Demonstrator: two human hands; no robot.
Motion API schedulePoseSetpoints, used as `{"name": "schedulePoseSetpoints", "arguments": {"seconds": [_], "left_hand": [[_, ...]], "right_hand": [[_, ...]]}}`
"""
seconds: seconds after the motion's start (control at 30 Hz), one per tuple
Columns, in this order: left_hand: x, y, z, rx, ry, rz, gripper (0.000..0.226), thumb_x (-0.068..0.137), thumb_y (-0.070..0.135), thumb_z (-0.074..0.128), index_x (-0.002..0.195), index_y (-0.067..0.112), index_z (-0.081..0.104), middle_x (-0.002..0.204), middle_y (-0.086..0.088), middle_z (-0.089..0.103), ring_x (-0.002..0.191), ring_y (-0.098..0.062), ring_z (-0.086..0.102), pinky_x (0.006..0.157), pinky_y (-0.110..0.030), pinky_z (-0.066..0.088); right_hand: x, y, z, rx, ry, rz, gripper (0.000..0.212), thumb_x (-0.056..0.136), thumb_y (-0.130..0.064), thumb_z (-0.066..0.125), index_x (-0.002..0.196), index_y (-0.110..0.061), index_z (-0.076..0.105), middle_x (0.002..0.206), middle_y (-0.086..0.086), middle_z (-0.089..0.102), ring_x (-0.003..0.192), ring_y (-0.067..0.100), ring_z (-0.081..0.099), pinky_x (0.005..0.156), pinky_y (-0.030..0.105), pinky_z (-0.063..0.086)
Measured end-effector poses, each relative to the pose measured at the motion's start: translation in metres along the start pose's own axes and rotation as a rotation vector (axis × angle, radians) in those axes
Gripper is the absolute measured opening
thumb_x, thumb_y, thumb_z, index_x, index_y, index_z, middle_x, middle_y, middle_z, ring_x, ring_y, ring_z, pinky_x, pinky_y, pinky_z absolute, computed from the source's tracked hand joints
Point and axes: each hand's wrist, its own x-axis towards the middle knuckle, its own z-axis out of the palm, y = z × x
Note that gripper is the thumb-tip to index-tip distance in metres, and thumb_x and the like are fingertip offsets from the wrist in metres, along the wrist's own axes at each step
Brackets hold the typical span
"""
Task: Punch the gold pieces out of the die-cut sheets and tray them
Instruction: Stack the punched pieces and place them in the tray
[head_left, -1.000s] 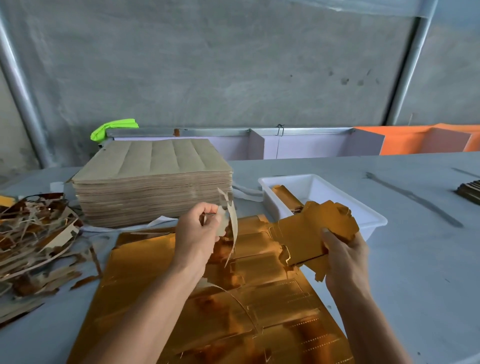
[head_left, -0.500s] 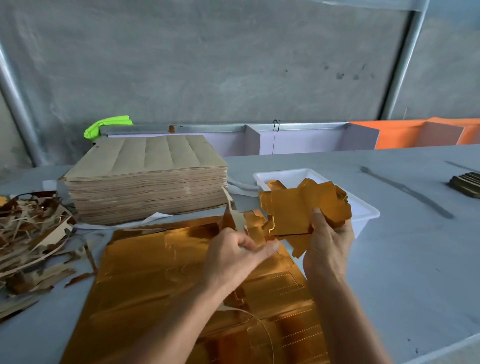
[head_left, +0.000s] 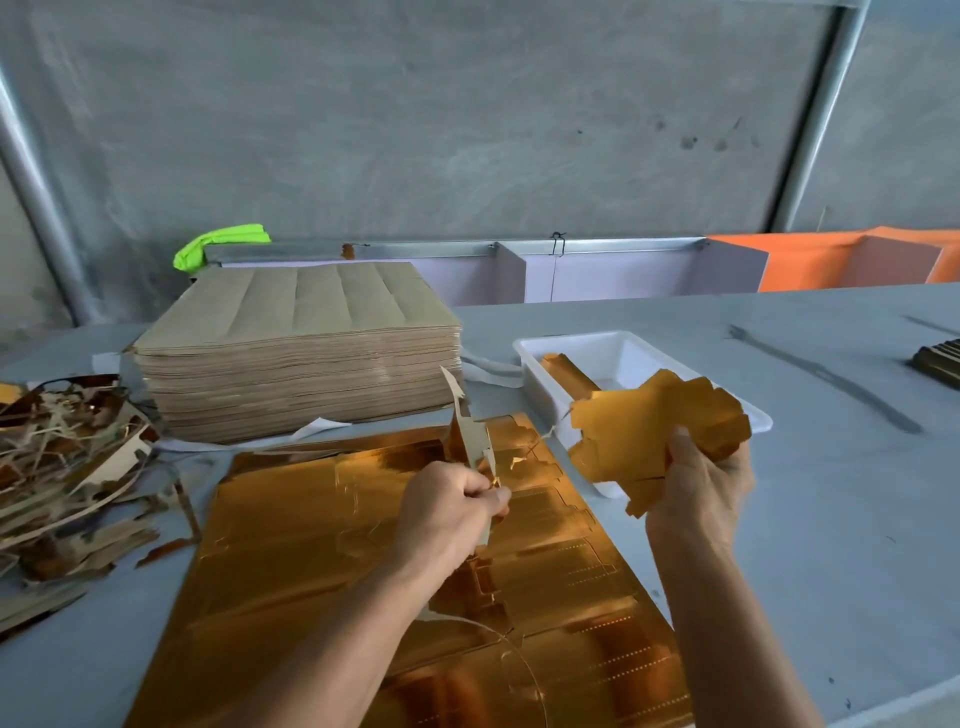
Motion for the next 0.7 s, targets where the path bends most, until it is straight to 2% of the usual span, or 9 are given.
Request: {"name": "schedulePoseSetpoints", "arguments": {"seconds": [0.1, 0.2, 0.3, 0.33, 0.43, 0.5, 0.57, 0.6, 0.7], "left_hand": [[0.002, -0.002, -0.001, 0.048, 0.016, 0.043, 0.014, 0.085, 0.024, 0.069, 0.086, 0.011, 0.075, 0.076, 0.018, 0.057, 0.066, 0.011, 0.049, 0.054, 0.007, 0.034], [0.003, -0.004, -0.006, 0.091, 0.068, 0.053, 0.013, 0.084, 0.023, 0.070, 0.086, 0.011, 0.075, 0.080, 0.012, 0.065, 0.064, 0.007, 0.053, 0.051, 0.000, 0.040], [0.004, -0.007, -0.013, 0.133, 0.132, 0.033, 0.015, 0.085, 0.024, 0.069, 0.083, 0.011, 0.076, 0.080, 0.010, 0.065, 0.064, 0.006, 0.053, 0.049, -0.005, 0.040], [0.004, -0.009, -0.016, 0.151, 0.144, 0.027, 0.016, 0.086, 0.025, 0.068, 0.083, 0.011, 0.076, 0.080, 0.010, 0.065, 0.064, 0.004, 0.054, 0.050, -0.006, 0.039], [0.002, -0.015, -0.020, 0.190, 0.123, 0.050, 0.018, 0.087, 0.028, 0.067, 0.083, 0.013, 0.076, 0.084, 0.008, 0.068, 0.068, 0.001, 0.057, 0.055, -0.010, 0.042], [-0.001, -0.015, -0.021, 0.169, 0.011, 0.094, 0.015, 0.083, 0.031, 0.071, 0.087, 0.017, 0.075, 0.085, 0.016, 0.064, 0.075, 0.000, 0.058, 0.058, -0.006, 0.041], [-0.004, -0.013, -0.020, 0.177, -0.155, 0.138, 0.018, 0.078, 0.036, 0.074, 0.090, 0.022, 0.074, 0.089, 0.024, 0.056, 0.084, 0.005, 0.055, 0.062, -0.005, 0.036], [-0.005, -0.011, -0.020, 0.166, -0.216, 0.145, 0.015, 0.079, 0.037, 0.072, 0.088, 0.025, 0.073, 0.090, 0.026, 0.054, 0.087, 0.007, 0.052, 0.065, -0.006, 0.036], [-0.006, -0.005, -0.021, 0.042, -0.226, 0.140, 0.011, 0.090, 0.025, 0.062, 0.082, 0.031, 0.068, 0.091, 0.023, 0.060, 0.088, 0.002, 0.059, 0.072, -0.009, 0.048]], "right_hand": [[0.009, 0.002, -0.010, -0.103, -0.011, -0.040, 0.021, 0.096, -0.020, 0.053, 0.110, -0.035, 0.046, 0.089, -0.018, 0.053, 0.074, 0.011, 0.056, 0.034, 0.023, 0.042], [0.015, 0.001, -0.019, -0.177, -0.051, -0.051, 0.016, 0.095, -0.018, 0.056, 0.099, -0.033, 0.049, 0.083, -0.017, 0.053, 0.072, 0.009, 0.055, 0.046, 0.025, 0.042], [0.022, -0.004, -0.031, -0.180, -0.001, -0.033, 0.024, 0.092, -0.009, 0.054, 0.097, -0.032, 0.054, 0.082, -0.012, 0.056, 0.074, 0.018, 0.058, 0.053, 0.037, 0.052], [0.024, -0.005, -0.035, -0.169, 0.028, -0.033, 0.027, 0.091, -0.006, 0.053, 0.093, -0.034, 0.055, 0.080, -0.010, 0.057, 0.071, 0.020, 0.059, 0.048, 0.039, 0.054], [0.024, -0.009, -0.045, -0.189, 0.048, -0.077, 0.030, 0.086, -0.003, 0.053, 0.082, -0.033, 0.054, 0.073, -0.009, 0.058, 0.064, 0.015, 0.059, 0.029, 0.026, 0.045], [0.024, -0.007, -0.043, -0.291, 0.027, -0.141, 0.029, 0.087, -0.005, 0.052, 0.096, -0.033, 0.055, 0.083, -0.001, 0.061, 0.072, 0.024, 0.063, 0.034, 0.038, 0.051], [0.021, -0.004, -0.038, -0.395, 0.009, -0.220, 0.041, 0.092, -0.005, 0.043, 0.119, -0.035, 0.049, 0.104, 0.005, 0.060, 0.088, 0.033, 0.061, 0.061, 0.055, 0.056], [0.019, -0.003, -0.036, -0.427, -0.005, -0.268, 0.048, 0.094, -0.003, 0.038, 0.127, -0.038, 0.043, 0.109, 0.004, 0.056, 0.090, 0.032, 0.057, 0.069, 0.054, 0.054], [0.014, -0.001, -0.032, -0.529, -0.050, -0.465, 0.054, 0.099, -0.002, 0.032, 0.138, -0.039, 0.035, 0.109, 0.003, 0.049, 0.087, 0.027, 0.049, 0.072, 0.040, 0.041]]}}
